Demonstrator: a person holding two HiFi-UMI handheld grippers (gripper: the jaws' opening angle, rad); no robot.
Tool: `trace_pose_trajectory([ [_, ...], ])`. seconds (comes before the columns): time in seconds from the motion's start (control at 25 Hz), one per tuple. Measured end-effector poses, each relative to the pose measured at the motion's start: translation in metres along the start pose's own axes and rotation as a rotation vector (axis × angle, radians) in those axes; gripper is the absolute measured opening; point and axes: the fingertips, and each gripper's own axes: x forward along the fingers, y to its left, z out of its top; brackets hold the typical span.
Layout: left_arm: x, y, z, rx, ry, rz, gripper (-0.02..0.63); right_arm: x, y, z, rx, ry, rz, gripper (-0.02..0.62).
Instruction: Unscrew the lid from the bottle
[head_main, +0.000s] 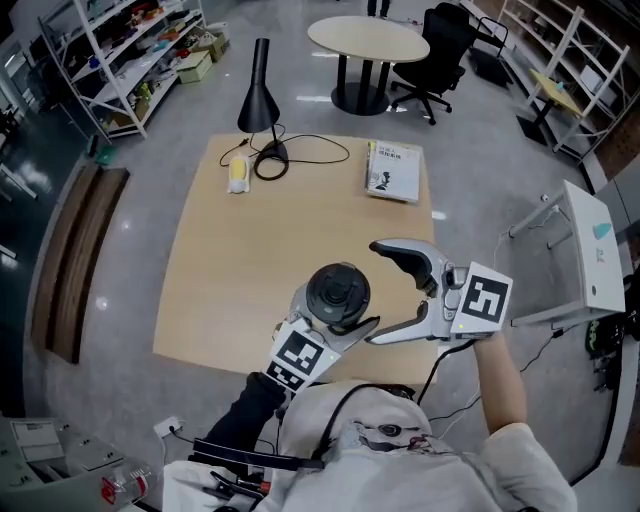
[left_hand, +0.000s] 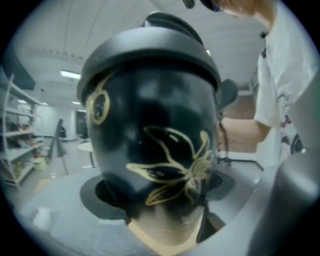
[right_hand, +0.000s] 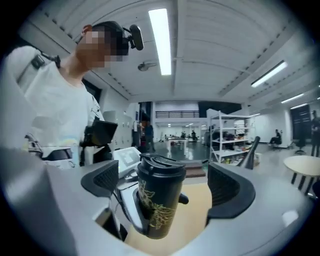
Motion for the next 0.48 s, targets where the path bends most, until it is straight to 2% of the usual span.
trace_pose_trajectory([
  [0.04, 0.001, 0.012, -0.004, 0.024, 0.032, 0.084, 0.428, 0.004, -0.003, -0.003, 0.000, 0.012, -0.047, 0.546],
  [0.08, 0.002, 0.019, -0.008, 0.048, 0.059, 0.133, 0.428, 0.010, -0.004, -0.006, -0.004, 0.029, -0.067, 0.546],
  [0.16, 0.007, 0.014, -0.013, 0.087, 0.086, 0.129, 0.428, 0.024, -0.002, -0.014, -0.036, 0.082, -0.051, 0.545],
  [0.24, 0.011, -0.002, -0.013, 0.108, 0.084, 0.061, 0.428, 0.036, 0.003, -0.022, -0.089, 0.114, 0.010, 0.524],
  [0.36, 0.012, -0.025, -0.010, 0.113, 0.055, -0.068, 0.428, 0.038, 0.022, -0.020, -0.147, 0.072, 0.181, 0.476],
  [0.48, 0.003, -0.060, 0.002, 0.136, -0.008, -0.313, 0.428, 0.026, 0.050, -0.013, -0.232, 0.064, 0.444, 0.474],
])
